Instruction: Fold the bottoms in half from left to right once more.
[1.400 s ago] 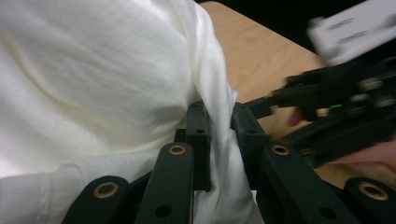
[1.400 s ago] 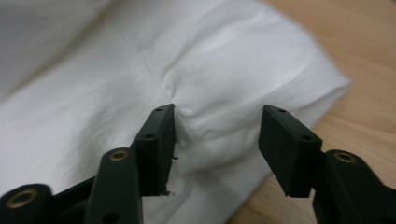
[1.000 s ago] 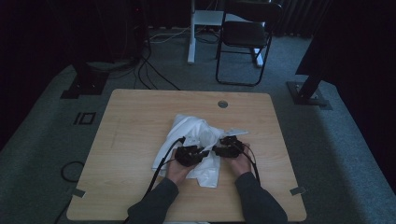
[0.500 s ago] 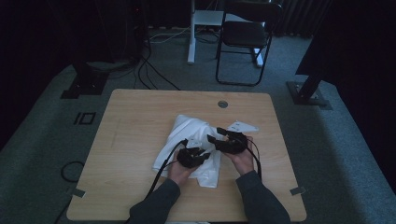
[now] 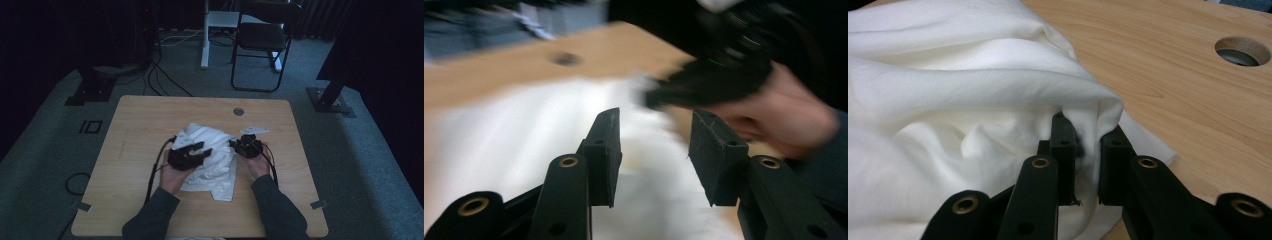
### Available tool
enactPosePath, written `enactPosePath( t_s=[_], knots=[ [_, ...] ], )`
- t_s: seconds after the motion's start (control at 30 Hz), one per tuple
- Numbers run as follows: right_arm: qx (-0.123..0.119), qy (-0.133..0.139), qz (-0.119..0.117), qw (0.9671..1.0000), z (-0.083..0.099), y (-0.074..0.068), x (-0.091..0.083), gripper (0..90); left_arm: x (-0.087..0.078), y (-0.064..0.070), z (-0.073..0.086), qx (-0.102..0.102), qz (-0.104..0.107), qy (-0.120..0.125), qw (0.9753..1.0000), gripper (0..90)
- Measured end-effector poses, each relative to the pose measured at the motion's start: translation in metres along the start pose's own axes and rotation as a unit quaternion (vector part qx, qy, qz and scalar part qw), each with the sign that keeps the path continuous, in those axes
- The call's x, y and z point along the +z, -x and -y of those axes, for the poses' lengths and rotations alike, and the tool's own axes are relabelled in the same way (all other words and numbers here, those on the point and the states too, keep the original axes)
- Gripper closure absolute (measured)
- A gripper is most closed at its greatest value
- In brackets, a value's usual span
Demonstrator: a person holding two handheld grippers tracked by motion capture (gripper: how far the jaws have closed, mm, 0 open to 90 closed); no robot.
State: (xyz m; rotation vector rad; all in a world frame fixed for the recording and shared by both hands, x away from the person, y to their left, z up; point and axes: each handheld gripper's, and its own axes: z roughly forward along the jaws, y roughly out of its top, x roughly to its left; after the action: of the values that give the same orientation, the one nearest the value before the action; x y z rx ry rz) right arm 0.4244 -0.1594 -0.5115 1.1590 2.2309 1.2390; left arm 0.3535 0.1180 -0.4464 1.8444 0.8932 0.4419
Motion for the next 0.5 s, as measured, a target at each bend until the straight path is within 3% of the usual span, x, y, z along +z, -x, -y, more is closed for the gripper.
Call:
enactPosePath(
  t_s=[0.1,0.17,0.37,0.5],
  knots=[
    [-0.003,-0.003,0.0,1.0,0.001,0.0,0.001,80.1,-0.003,-0.031,0.001,-0.036,-0.027,-0.007,0.999,61.4],
    [-0.001,-0.006,0.0,1.0,0.001,0.001,0.002,79.9,0.005,-0.046,0.006,-0.049,-0.015,-0.034,0.9981,61.5],
    [-0.003,-0.009,0.001,1.0,0.003,0.002,0.003,79.1,0.028,-0.049,0.024,-0.053,0.015,-0.072,0.9959,61.6],
    [-0.002,-0.013,0.007,0.9999,0.005,0.003,0.003,76.4,0.035,-0.046,0.029,-0.052,0.019,-0.076,0.9956,61.1]
  ],
)
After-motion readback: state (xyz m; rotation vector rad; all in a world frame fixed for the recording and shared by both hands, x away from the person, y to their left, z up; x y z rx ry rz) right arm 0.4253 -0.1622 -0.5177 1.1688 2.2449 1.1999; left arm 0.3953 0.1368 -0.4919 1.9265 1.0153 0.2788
